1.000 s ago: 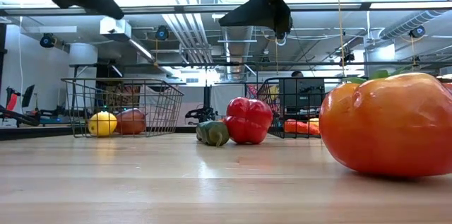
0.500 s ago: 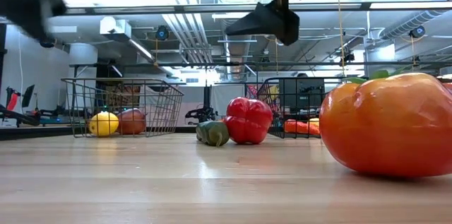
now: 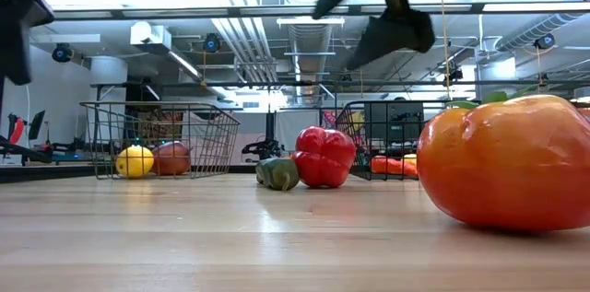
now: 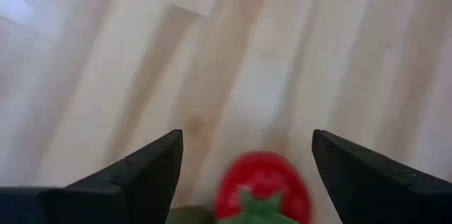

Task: Sort produce into baskets
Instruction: Put the strawberry into the left yellow wire basket

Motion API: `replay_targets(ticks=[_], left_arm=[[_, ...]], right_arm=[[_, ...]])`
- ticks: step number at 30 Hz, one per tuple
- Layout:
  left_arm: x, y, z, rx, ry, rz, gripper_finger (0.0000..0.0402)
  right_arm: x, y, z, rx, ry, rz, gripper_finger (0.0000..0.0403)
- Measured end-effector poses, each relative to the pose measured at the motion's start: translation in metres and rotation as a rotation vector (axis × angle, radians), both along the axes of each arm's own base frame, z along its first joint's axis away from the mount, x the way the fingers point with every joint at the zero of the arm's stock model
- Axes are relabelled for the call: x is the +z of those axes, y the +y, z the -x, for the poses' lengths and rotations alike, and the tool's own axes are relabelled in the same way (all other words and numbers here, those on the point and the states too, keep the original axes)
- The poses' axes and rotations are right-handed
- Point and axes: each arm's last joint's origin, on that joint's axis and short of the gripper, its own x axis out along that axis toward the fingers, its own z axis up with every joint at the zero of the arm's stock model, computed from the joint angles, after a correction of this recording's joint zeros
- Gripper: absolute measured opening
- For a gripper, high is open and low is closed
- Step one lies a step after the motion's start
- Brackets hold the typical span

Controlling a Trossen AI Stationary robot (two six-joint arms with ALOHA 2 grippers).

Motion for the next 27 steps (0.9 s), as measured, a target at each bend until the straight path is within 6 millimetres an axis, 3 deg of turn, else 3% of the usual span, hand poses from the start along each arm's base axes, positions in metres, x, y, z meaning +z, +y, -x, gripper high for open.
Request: replay_targets(ticks=[9, 16, 21, 27], left_arm=[[0.001, 0.006, 0.001, -0.007, -0.050, -0.132, 0.0295], [0.002, 0.007, 0.000, 0.006, -0.102, -0.181, 0.0295], [0.003, 0.008, -0.002, 0.019, -0.150, -0.226, 0.0295], [0.004, 0.009, -0.002, 0.024, -0.168, -0.242, 0.0295]], right_arm=[[0.019, 0.013, 0.019, -0.062, 0.445, -0.018, 0.0347], [0.017, 0.027, 0.052, -0.115, 0.781, -0.075, 0.0347], [0.008, 0.032, 0.065, -0.160, 0.861, -0.026, 0.0343], [-0.013, 0.023, 0.072, -0.213, 0.896, 0.071, 0.0322]])
